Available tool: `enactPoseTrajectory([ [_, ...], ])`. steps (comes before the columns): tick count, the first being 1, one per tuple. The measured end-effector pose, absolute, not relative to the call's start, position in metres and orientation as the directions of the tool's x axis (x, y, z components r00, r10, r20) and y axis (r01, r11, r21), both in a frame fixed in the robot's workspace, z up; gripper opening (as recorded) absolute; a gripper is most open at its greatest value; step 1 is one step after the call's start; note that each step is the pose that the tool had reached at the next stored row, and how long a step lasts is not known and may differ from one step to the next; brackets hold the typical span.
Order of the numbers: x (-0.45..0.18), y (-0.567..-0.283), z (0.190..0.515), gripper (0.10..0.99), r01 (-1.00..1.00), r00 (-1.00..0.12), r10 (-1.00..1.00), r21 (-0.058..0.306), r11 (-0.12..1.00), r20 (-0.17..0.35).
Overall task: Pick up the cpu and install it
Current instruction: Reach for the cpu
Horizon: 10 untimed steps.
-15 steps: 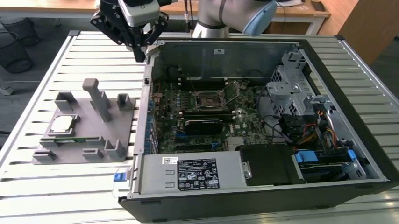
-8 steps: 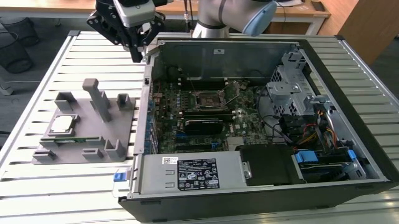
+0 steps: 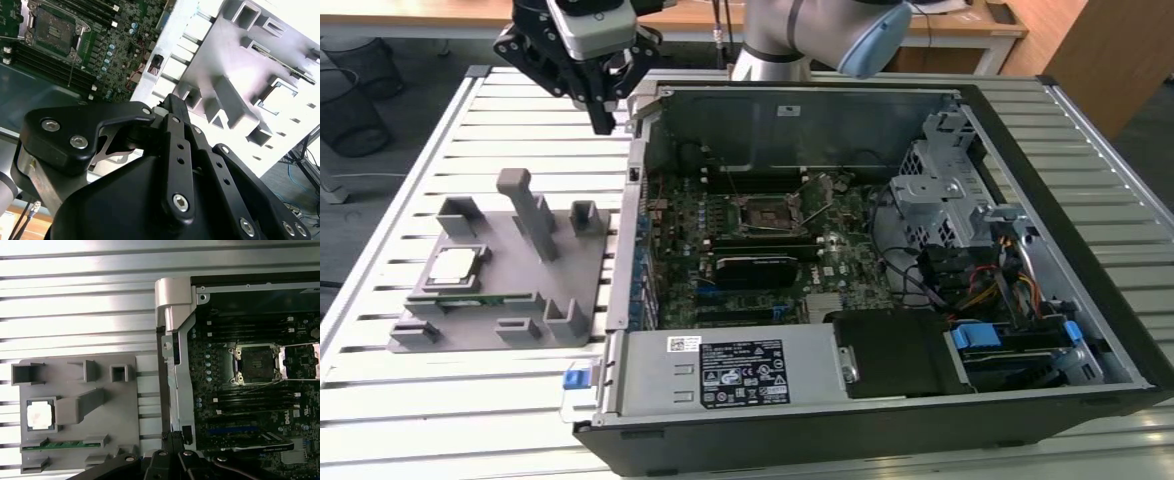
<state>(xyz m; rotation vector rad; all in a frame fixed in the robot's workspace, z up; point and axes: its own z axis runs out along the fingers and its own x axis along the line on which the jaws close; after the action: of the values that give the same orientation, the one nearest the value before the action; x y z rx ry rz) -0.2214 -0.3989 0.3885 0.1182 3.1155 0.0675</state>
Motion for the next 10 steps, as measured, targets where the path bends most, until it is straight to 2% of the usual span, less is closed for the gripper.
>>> enactPoseTrajectory([
  [10,-0.237,-0.399,0.387,0.106,0.075,-0.997,0.076,0.044,0.996,-0.020],
])
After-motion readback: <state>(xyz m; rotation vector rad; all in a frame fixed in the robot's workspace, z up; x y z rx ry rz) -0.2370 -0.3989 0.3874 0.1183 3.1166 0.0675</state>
